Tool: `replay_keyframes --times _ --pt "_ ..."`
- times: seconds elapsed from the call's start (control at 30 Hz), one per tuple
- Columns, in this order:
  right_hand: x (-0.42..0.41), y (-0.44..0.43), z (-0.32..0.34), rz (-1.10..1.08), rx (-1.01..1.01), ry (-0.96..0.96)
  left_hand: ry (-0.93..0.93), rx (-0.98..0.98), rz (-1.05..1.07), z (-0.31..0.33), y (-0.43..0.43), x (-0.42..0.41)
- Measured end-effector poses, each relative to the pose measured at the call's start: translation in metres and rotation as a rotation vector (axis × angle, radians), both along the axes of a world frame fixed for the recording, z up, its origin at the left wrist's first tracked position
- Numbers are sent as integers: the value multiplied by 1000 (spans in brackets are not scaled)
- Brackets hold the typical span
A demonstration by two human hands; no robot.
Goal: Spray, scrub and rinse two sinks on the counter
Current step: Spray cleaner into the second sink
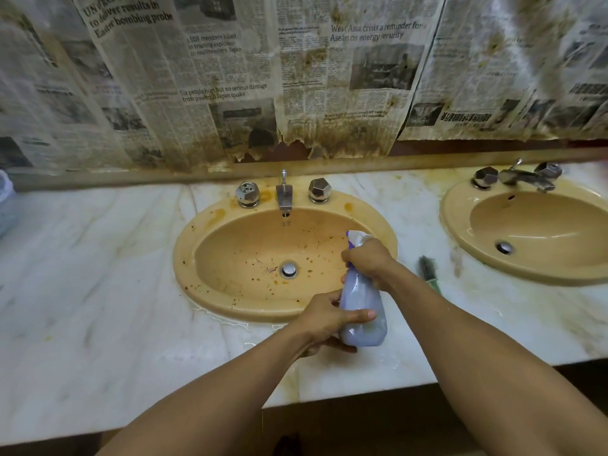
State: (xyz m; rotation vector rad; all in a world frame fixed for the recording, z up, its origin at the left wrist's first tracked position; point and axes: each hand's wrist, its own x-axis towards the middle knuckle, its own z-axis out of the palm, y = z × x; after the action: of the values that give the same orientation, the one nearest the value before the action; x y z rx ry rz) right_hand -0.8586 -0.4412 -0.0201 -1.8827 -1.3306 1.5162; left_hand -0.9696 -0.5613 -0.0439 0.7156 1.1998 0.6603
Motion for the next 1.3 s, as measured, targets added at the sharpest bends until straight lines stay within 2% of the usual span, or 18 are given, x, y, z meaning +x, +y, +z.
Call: replay_keyframes --times 0.13,0.27,0.5,0.7,0.93,1.13,1.3 --pt "-1 -6 -1 37 17 -3 16 5 40 -2 -7 3" --pt "-4 -8 -8 84 31 71 30 14 72 -4 -14 -1" --pt "-30 -18 -2 248 19 9 32 25 177 -11 -33 -6" --pt "-60 -33 -1 326 -7 126 47 50 245 -18 -49 -34" --pt "-119 -46 -1 415 84 22 116 84 369 -18 -70 -73" --pt "-166 -63 7 474 57 154 138 93 453 -15 -92 -117" --pt "-196 -70 -4 537 114 43 150 92 495 -14 -107 -134"
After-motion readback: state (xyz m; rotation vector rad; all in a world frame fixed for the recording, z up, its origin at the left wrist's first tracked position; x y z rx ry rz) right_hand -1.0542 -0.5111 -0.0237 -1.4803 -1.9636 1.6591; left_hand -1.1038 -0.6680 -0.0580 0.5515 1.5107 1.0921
